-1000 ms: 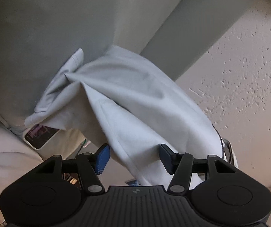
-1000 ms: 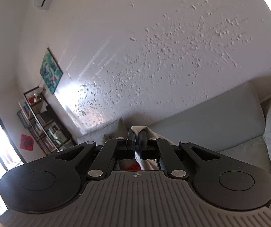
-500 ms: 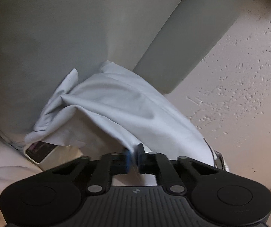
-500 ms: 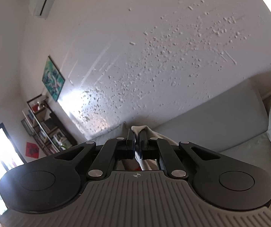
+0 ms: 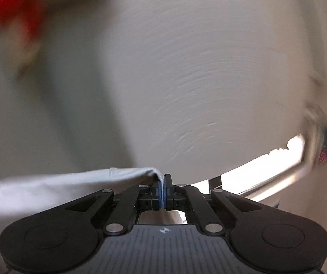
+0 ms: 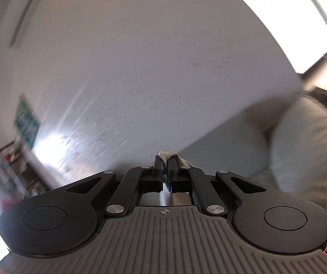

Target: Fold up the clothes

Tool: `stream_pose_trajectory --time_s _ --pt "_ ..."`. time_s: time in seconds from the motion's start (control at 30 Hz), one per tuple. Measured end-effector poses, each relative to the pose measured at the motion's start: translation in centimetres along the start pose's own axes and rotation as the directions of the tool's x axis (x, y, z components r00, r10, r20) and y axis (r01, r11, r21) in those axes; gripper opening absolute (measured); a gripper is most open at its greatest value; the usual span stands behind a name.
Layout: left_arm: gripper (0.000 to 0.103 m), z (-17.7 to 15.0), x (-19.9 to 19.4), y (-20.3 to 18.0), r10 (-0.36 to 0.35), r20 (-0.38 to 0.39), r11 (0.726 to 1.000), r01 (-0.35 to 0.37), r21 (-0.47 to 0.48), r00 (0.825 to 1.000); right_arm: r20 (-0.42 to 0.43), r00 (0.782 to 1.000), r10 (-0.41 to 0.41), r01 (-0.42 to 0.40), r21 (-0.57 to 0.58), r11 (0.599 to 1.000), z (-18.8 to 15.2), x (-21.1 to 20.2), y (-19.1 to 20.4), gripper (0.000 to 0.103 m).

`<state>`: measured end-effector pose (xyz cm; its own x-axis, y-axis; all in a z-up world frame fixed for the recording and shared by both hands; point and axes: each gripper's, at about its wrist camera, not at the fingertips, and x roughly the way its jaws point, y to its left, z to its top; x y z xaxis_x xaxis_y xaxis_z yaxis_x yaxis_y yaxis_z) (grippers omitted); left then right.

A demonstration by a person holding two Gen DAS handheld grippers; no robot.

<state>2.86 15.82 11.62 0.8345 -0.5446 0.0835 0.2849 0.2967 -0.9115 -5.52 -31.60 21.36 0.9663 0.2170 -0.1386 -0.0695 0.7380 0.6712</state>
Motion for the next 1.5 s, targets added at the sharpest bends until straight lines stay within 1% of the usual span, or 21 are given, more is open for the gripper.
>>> stream_pose_trajectory --time_s 0.07,0.1,0.2,0.27,0.37,0.47,0.6,0.67,0.73,0.8,0.83,0.9,0.93,0.97,1.03,1.1,1.17,1.27,1.33,1.4,1.5 --pt "0.0 1.0 -0.9 -4.1 -0.059 0.052 0.989 0.052 0.138 0.997 -0.024 0.999 -0.042 0.043 0.047 0.998 0.3 -0.9 -1.6 0.004" --pt "0.0 1.5 -1.4 -6.2 -0.091 0.075 0.976 0.074 0.206 0.993 -0.036 0.999 -0.037 0.04 0.069 0.997 0.4 -1.3 -2.2 0.004" --pt "0.0 1.3 -2.6 -10.9 -0.158 0.139 0.919 0.094 0.382 0.978 -0.001 1.0 0.024 -0.024 0.064 0.998 0.6 -3.1 -1.9 0.004" --pt "0.0 0.9 -3.3 -12.5 -0.179 0.16 0.9 0.096 0.425 0.971 0.046 0.997 0.064 -0.065 0.02 0.998 0.8 -4.5 -1.0 0.004" --pt "0.0 0.0 -4.0 -14.3 -0.216 0.182 0.871 0.104 0.48 0.959 0.076 0.987 0.145 -0.144 -0.022 0.989 1.3 -6.5 0.5 0.004" --pt "0.0 0.9 -4.7 -15.7 -0.223 0.217 0.851 0.082 0.518 0.95 0.108 0.973 0.203 -0.193 -0.098 0.976 2.2 -7.9 2.3 0.004" --pt "0.0 3.1 -2.3 -15.5 -0.145 0.198 0.874 0.032 0.485 0.969 0.124 0.965 0.23 -0.21 -0.158 0.965 3.7 -7.3 4.5 0.004" --pt "0.0 4.6 0.2 -13.2 -0.048 0.163 0.9 -0.029 0.435 0.985 0.106 0.971 0.213 -0.195 -0.162 0.967 4.2 -5.0 4.6 0.004" --pt "0.0 6.4 3.4 -10.0 0.067 0.125 0.915 -0.111 0.387 0.99 0.048 0.985 0.167 -0.159 -0.138 0.978 3.9 -1.1 3.6 0.004" --pt "0.0 8.3 7.7 -5.4 0.204 0.076 0.922 -0.217 0.32 0.976 -0.044 0.994 0.101 -0.105 -0.098 0.99 2.9 4.5 2.1 0.004" --pt "0.0 9.4 9.9 -2.9 0.264 0.044 0.923 -0.266 0.279 0.963 -0.094 0.993 0.064 -0.072 -0.078 0.994 2.3 7.8 1.2 0.004" --pt "0.0 11.3 13.9 0.4 0.349 0.04 0.904 -0.348 0.249 0.936 -0.148 0.989 -0.029 0.018 -0.077 0.997 0.7 13.7 -0.5 0.004" --pt "0.0 12.3 15.9 2.1 0.391 0.038 0.891 -0.388 0.234 0.92 -0.145 0.985 -0.094 0.078 -0.114 0.99 0.2 16.4 -0.8 0.003" --pt "0.0 13.1 16.5 1.6 0.382 0.056 0.892 -0.384 0.239 0.923 -0.139 0.978 -0.157 0.136 -0.15 0.979 -0.3 19.1 -1.0 0.003" --pt "0.0 14.6 17.6 0.5 0.358 0.095 0.894 -0.37 0.252 0.929 -0.099 0.977 -0.189 0.168 -0.186 0.968 0.1 22.0 -0.5 0.002" --pt "0.0 15.3 17.7 -1.7 0.274 0.145 0.9 -0.307 0.311 0.951 -0.059 0.989 -0.139 0.128 -0.163 0.978 1.6 22.6 0.6 0.002" --pt "0.0 15.8 17.3 -3.3 0.203 0.164 0.896 -0.25 0.366 0.965 0.02 0.995 -0.096 0.098 -0.187 0.977 2.8 21.4 1.8 0.001" --pt "0.0 15.0 16.9 -3.3 0.174 0.146 0.886 -0.22 0.408 0.974 0.093 0.994 -0.05 0.069 -0.208 0.976 3.7 19.3 2.8 0.001" --pt "0.0 13.3 16.2 -1.3 0.216 0.114 0.88 -0.245 0.407 0.97 0.073 0.995 -0.06 0.073 -0.182 0.981 2.5 18.7 1.3 0.001" --pt "0.0 11.2 15.3 1.4 0.28 0.088 0.868 -0.291 0.403 0.956 0.036 0.997 -0.073 0.078 -0.151 0.985 1.2 18.4 -0.4 0.001" --pt "0.0 8.6 13.0 6.2 0.391 0.038 0.859 -0.38 0.343 0.919 -0.071 0.99 -0.125 0.114 -0.136 0.984 -3.0 19.3 -4.8 0.001"
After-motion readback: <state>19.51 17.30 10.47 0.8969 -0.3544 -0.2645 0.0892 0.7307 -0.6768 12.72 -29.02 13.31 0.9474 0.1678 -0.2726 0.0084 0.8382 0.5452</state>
